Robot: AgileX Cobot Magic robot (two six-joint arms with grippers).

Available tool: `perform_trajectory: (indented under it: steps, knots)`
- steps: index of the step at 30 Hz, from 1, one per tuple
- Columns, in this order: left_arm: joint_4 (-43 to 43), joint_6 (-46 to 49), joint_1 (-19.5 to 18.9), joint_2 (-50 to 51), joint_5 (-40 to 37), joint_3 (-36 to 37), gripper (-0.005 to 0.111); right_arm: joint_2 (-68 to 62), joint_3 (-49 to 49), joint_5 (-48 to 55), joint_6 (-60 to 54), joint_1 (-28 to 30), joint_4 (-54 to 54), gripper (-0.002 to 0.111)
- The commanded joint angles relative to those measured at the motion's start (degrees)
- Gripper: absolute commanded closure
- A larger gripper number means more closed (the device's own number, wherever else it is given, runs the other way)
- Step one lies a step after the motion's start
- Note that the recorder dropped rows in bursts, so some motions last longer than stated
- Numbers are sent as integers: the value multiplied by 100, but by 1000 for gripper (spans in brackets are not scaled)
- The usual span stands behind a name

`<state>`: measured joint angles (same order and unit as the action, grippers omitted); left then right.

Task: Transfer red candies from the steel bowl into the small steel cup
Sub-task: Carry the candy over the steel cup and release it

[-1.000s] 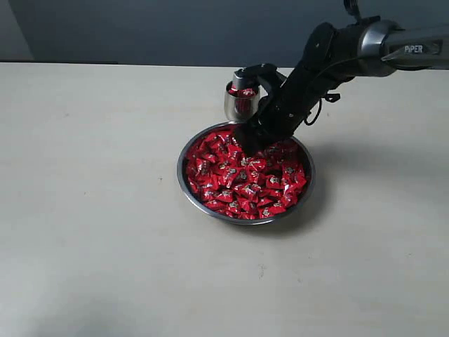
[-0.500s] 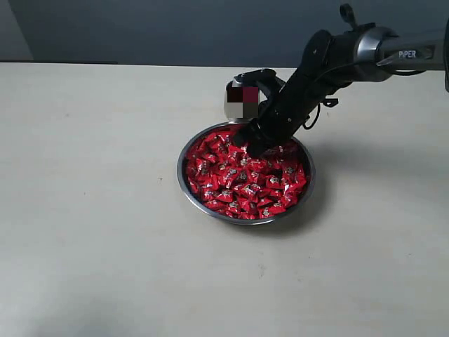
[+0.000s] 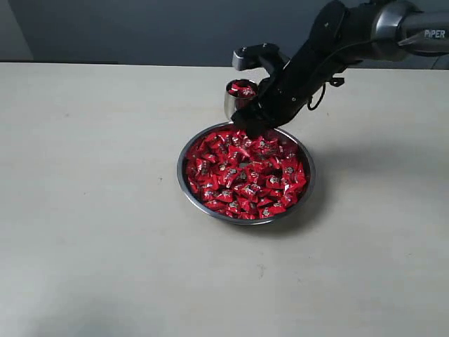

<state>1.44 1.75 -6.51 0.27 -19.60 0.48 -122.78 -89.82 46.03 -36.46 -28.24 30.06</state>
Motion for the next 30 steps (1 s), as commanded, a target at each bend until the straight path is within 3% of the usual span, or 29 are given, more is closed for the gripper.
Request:
perform_trajectory:
  steps: [1,18,30]
  knots:
    - [11,-7,31,-27,28,-48,106,212,3,-115,-38,16,0,108]
    - [11,-7,31,-27,28,-48,106,342,-556,-2246,-38,16,-24,108]
    - [11,-7,31,-27,28,-48,106,-587,-1232,-2387,78,26,-236,108]
